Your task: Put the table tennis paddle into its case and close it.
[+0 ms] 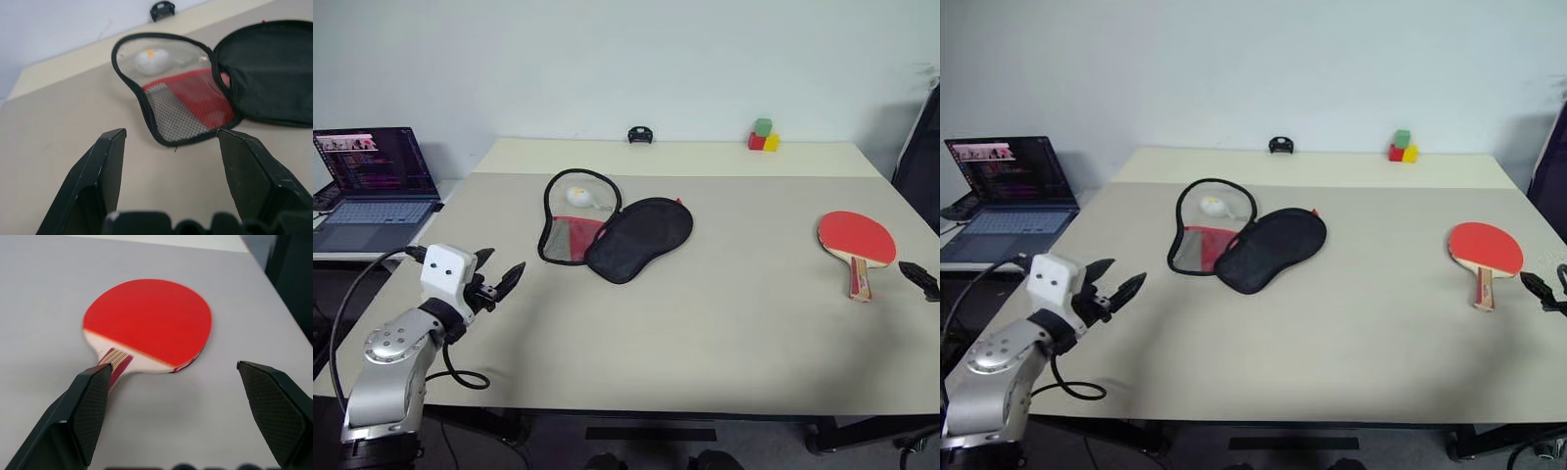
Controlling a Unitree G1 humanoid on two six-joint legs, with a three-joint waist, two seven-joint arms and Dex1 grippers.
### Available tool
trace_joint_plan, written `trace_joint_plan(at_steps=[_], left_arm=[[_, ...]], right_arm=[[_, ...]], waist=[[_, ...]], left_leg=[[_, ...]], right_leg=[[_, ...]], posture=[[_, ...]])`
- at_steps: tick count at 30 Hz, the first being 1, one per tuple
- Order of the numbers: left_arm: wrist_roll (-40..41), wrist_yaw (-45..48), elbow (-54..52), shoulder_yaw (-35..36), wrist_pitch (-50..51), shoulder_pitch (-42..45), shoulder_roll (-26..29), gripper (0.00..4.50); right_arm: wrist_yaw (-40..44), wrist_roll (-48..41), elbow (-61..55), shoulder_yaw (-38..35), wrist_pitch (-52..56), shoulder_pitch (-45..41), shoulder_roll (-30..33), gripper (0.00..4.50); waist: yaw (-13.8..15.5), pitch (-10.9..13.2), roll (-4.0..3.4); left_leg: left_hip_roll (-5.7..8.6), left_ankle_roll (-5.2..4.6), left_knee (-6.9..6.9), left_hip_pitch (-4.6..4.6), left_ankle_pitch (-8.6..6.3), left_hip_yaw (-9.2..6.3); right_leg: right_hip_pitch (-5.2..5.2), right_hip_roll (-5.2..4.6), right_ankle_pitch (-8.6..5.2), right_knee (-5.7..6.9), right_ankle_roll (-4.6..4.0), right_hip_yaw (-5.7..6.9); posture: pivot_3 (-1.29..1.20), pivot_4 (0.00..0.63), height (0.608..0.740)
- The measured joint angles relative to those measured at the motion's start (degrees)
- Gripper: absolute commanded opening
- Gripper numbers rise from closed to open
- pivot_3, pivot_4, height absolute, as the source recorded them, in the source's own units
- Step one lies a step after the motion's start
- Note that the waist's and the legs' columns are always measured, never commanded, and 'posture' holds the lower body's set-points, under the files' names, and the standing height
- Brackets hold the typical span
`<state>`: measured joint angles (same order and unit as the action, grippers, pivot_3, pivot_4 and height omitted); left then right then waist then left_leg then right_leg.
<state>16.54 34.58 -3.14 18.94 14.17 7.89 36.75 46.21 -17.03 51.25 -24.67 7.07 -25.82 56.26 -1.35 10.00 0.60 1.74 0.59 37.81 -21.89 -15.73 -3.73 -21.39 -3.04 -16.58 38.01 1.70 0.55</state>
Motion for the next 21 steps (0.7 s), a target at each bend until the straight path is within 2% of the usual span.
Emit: trace_joint_plan(at_steps=[7,14,21], left_arm=[[0.49,1.98,1.68,-1.97,-1.98,3.21,-0.3,3.24],[2.58,4.87,3.12,-3.34,-0.18,4.51,-0.45,3.24],[3.86,6.95,4.56,-3.3,1.66,7.27,0.21,3.24]], right_arm=[[-1.16,-0.98,-5.5,-1.53,3.15,1.97,0.0,4.46],[-1.18,-5.63,-24.58,-1.59,12.82,6.86,-2.79,4.46],[-1.94,-10.1,-39.2,3.61,23.79,1.94,-7.78,4.46]], waist=[[-0.14,0.0,0.0],[-0.14,0.0,-0.01],[-0.18,0.01,0.0]], left_leg=[[-0.03,0.0,0.02,0.05,0.0,0.08],[-0.08,0.0,0.02,0.04,0.0,0.05],[-0.09,0.0,0.04,0.03,0.0,0.03]], right_leg=[[-0.01,0.02,0.02,0.05,0.03,-0.06],[-0.03,0.05,0.02,0.08,0.03,-0.04],[-0.07,0.06,0.03,0.11,0.05,-0.04]], posture=[[0.0,0.15,0.74],[0.0,0.15,0.74],[0.0,0.15,0.74]])
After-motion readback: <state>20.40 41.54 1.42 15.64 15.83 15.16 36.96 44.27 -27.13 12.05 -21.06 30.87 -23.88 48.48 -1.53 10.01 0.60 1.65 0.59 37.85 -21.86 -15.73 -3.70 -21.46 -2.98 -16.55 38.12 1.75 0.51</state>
